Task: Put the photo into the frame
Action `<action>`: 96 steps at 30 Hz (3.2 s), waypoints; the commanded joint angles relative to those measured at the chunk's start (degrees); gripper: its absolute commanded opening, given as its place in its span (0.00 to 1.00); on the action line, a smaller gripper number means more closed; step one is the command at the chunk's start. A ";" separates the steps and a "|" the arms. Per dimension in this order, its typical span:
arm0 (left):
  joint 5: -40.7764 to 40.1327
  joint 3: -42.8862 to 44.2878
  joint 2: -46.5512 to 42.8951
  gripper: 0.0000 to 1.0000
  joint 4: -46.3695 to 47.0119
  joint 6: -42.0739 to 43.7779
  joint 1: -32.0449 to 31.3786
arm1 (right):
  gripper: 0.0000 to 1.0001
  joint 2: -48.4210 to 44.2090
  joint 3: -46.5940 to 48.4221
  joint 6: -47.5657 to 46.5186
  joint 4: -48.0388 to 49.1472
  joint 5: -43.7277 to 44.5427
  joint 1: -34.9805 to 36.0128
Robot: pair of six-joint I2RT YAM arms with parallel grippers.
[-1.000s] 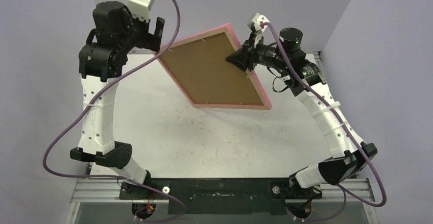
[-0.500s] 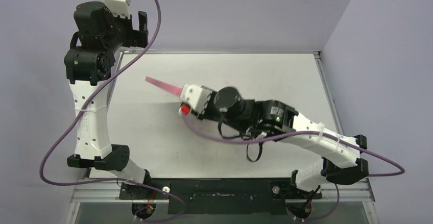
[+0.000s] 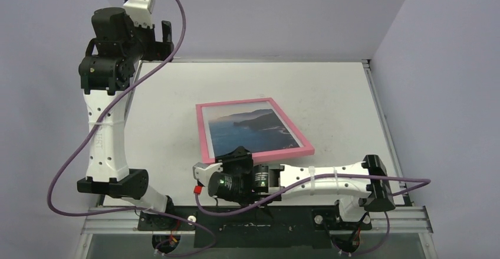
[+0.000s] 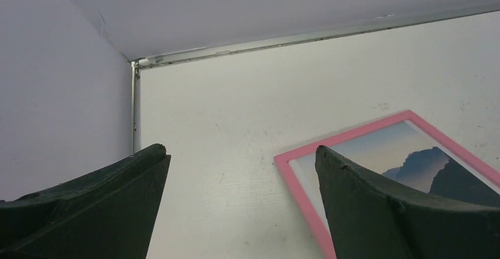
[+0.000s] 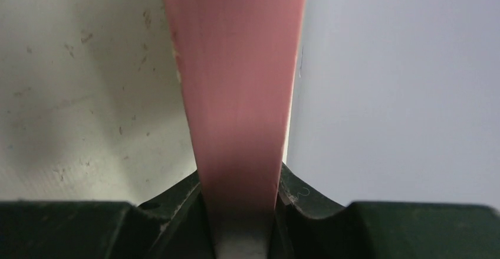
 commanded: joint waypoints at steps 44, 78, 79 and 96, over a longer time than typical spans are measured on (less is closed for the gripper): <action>13.20 -23.17 -1.78 0.97 0.09 1.31 4.43 | 0.90 2.64 -24.14 16.67 27.63 -47.23 -14.99; 1.47 -97.72 -7.77 0.96 85.48 -7.12 6.86 | 0.90 -16.35 -63.55 42.94 81.23 -20.64 -85.78; 0.78 -98.31 -8.06 0.96 86.39 -6.97 6.91 | 0.90 -15.53 -64.18 42.26 83.03 -20.85 -85.82; 5.06 -119.39 -6.16 0.96 130.57 -5.67 5.63 | 0.90 2.16 -72.34 28.17 120.19 -23.45 -80.57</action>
